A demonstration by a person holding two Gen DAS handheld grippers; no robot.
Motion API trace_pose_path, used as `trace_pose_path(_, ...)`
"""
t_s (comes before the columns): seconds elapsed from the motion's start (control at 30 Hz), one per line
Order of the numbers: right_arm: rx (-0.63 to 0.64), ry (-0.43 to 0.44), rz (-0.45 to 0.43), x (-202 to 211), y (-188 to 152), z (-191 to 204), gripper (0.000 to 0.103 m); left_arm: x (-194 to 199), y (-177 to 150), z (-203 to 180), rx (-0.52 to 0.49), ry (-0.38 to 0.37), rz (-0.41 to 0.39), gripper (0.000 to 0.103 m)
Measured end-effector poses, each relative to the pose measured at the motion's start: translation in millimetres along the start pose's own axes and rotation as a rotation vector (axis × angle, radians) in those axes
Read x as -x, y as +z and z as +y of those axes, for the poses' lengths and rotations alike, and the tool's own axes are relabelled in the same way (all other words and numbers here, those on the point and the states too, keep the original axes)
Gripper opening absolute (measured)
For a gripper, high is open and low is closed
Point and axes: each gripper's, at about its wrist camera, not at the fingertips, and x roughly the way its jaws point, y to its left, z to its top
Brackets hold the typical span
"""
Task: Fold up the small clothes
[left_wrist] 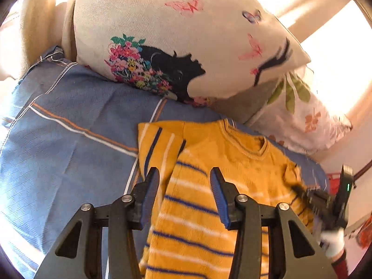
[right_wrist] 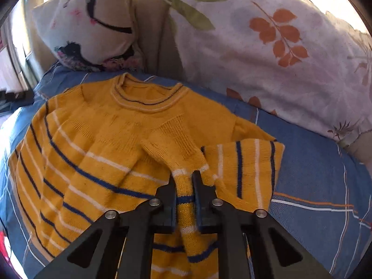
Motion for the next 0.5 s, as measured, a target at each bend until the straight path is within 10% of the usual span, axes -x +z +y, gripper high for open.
trace_pose_path(0.23, -0.185, -0.09, 0.016, -24, 9, -54, 0.007, -5, -41, 17, -0.012, 0.027, 0.053, 0.045)
trace_pose_path(0.43, -0.173, -0.127, 0.01, -13, 17, -51, 0.031, -16, -64, 28, -0.013, 0.033, 0.093, 0.048)
trace_pose_path(0.5, -0.145, -0.174, -0.018, 5, 20, -44, 0.034, -14, -63, 25, -0.047, 0.056, 0.097, 0.027)
